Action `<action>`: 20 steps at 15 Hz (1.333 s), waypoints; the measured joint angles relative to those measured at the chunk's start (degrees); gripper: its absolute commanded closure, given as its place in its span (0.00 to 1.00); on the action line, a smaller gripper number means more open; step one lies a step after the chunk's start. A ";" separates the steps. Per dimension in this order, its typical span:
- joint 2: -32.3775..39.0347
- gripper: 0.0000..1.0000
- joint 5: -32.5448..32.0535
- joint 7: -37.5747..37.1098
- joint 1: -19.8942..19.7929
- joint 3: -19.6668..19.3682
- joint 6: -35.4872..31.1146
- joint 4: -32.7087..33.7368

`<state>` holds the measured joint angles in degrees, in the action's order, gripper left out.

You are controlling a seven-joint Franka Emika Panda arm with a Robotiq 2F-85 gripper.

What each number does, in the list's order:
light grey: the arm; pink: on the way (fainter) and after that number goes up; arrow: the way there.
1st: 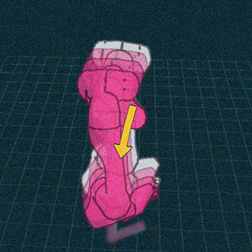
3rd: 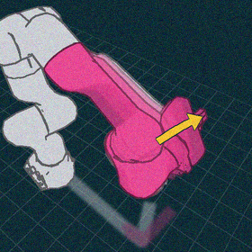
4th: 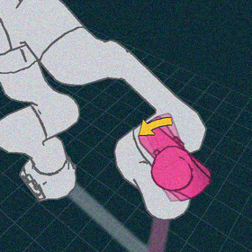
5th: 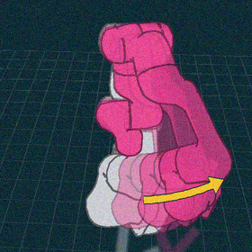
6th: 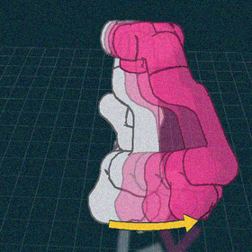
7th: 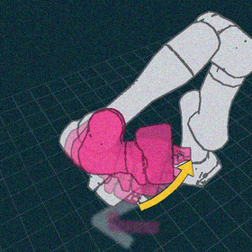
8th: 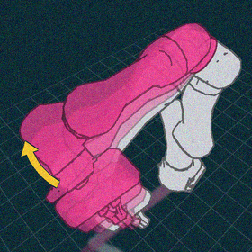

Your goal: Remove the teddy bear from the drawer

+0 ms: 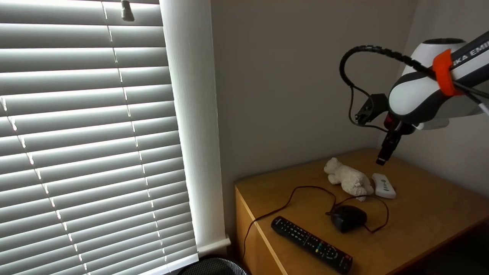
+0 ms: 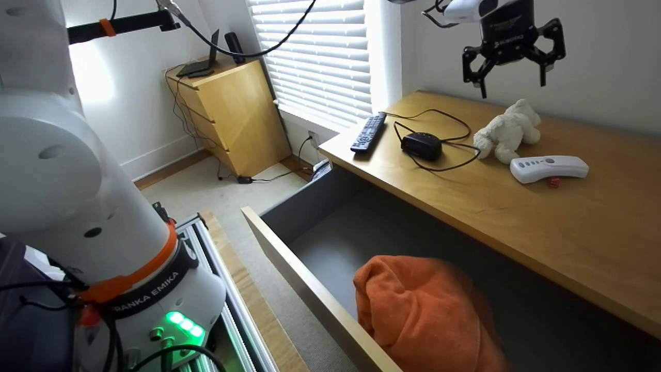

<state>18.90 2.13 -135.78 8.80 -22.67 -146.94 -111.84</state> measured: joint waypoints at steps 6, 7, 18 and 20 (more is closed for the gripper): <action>-16.78 0.00 -6.54 0.88 -4.78 3.24 3.53 -14.50; -19.67 0.00 -6.83 3.58 -6.29 4.27 1.83 -17.37; -49.32 0.00 -5.38 46.87 -18.59 9.67 16.60 -34.45; -51.28 0.00 -5.38 50.61 -19.82 10.28 18.22 -34.53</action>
<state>-32.38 -3.25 -85.16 -11.02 -12.39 -128.71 -146.36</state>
